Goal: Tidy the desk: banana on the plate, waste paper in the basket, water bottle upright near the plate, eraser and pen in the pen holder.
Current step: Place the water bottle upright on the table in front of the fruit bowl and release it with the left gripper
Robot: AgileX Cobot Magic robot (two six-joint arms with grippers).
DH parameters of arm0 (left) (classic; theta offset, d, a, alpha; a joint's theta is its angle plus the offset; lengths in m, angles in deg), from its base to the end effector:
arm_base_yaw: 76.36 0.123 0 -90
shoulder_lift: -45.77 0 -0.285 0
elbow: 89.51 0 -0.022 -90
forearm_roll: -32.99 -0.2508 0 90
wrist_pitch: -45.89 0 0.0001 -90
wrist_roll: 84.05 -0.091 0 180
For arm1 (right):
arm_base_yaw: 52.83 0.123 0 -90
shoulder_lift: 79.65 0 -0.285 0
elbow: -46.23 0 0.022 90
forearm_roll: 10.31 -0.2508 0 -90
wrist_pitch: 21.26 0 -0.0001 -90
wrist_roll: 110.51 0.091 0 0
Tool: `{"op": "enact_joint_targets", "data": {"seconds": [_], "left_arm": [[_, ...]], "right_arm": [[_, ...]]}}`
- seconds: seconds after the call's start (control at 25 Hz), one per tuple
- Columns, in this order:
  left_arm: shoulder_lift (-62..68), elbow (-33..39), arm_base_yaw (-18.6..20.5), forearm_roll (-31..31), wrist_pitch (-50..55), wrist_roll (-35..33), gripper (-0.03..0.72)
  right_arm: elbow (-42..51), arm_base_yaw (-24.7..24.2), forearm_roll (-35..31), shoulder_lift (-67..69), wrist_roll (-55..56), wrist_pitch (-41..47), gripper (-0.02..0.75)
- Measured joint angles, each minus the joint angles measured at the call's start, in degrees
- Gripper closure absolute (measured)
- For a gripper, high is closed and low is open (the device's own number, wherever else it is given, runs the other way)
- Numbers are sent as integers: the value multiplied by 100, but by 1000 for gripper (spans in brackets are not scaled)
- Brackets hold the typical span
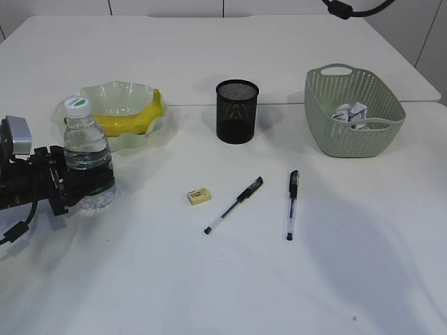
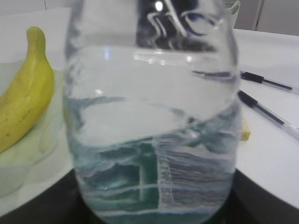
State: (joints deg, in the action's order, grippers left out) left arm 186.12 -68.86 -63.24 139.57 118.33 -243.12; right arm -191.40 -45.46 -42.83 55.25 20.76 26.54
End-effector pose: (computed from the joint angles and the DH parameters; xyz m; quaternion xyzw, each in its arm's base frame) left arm 0.3639 -0.0006 0.0571 0.3467 0.6915 -0.3072 0.5543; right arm 0.5042 0.1018 0.3596 -0.3377 0.7852 0.0970 0.5099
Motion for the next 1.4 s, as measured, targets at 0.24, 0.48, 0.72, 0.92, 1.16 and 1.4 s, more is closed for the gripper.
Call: {"op": "enact_joint_targets", "data": {"seconds": [0.24,0.48,0.72,0.92,1.16,1.4], "left_arm": [[0,0,0,-37,-33,46,259],[-11,0,0,-90,-103,148,239],[-122,0,-9,-170,-265,260,228],[-122,10,-9,-195,-458,475,196],[-122,10,-9,-229,-586,592,180],[-122,10,-9,-232,-608,605,178]], "right_arm": [[0,0,0,0,0,-36,477],[0,0,0,0,0,-40,477],[0,0,0,0,0,-40,476],[0,0,0,0,0,-40,477],[0,0,0,0,0,-50,476],[0,0,0,0,0,-50,477]]}}
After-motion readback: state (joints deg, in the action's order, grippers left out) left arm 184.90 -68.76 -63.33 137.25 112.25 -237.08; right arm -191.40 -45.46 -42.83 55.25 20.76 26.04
